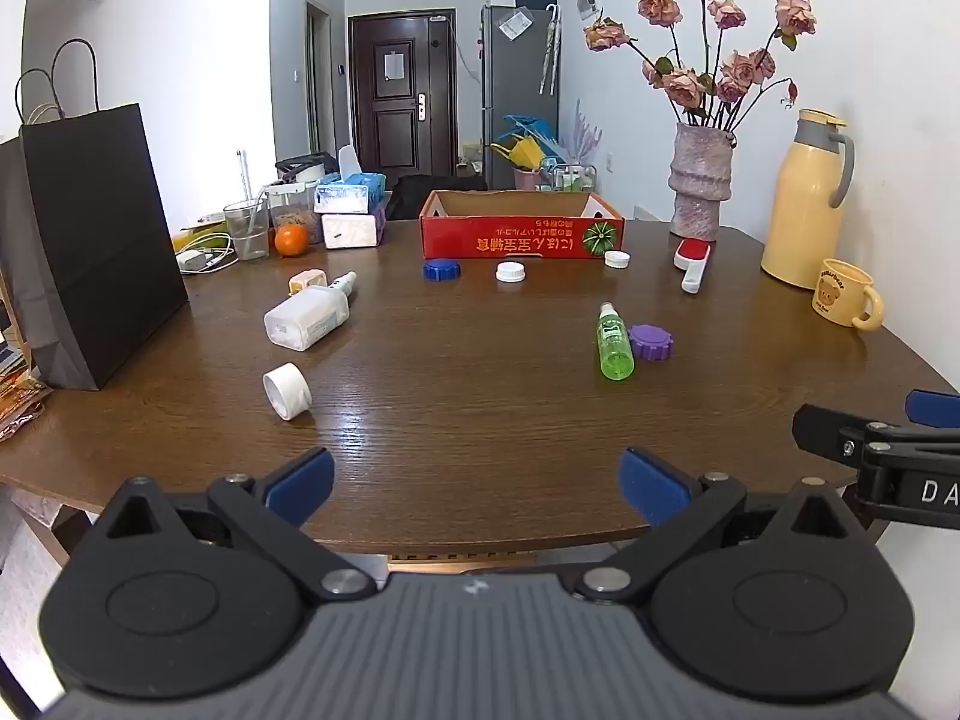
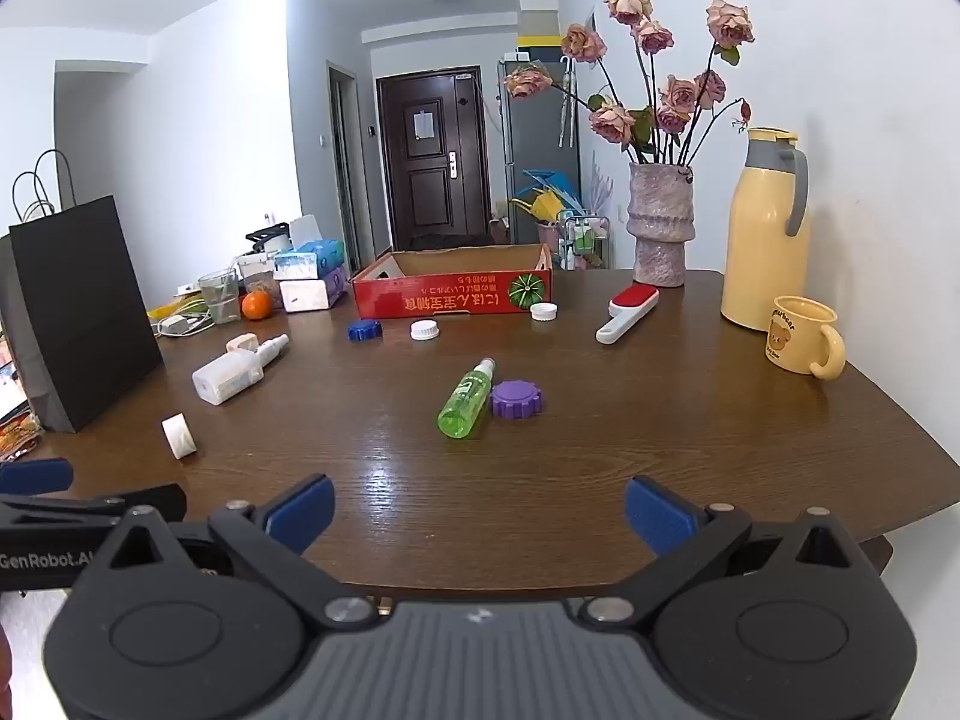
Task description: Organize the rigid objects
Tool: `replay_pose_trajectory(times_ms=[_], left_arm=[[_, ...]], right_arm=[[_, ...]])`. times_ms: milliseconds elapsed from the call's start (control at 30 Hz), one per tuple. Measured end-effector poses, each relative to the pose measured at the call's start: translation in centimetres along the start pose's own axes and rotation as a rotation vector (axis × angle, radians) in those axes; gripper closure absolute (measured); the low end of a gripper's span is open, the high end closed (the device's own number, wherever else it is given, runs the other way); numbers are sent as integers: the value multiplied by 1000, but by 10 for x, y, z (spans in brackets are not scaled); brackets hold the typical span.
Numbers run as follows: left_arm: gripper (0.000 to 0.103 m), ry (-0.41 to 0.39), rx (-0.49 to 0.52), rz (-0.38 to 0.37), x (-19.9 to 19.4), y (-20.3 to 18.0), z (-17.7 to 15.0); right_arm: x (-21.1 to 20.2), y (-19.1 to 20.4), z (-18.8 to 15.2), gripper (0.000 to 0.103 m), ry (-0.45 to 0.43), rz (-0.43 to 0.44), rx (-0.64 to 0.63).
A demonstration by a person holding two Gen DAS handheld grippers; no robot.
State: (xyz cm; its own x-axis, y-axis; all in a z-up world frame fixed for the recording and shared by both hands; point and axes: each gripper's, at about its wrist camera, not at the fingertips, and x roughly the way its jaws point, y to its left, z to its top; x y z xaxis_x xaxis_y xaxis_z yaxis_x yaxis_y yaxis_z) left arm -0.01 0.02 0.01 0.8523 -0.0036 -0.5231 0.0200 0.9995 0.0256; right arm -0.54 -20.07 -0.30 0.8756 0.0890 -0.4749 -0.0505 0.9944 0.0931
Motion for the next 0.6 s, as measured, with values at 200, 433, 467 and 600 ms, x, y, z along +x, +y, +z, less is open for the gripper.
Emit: replay_pose_trajectory(times_ms=[200,433,467,600], left_arm=[[0,2,-2,-1,0,1,0],[0,4,-1,-2,-5,0,1],[0,3,-1,-2,-6,0,1],[0,4,-3,0,-3,0,1]], right_arm=[[1,0,0,0,0,0,0],[2,0,0,0,2,0,0],[2,0,0,0,3,0,0],[2,1,-1,0,3,0,0]])
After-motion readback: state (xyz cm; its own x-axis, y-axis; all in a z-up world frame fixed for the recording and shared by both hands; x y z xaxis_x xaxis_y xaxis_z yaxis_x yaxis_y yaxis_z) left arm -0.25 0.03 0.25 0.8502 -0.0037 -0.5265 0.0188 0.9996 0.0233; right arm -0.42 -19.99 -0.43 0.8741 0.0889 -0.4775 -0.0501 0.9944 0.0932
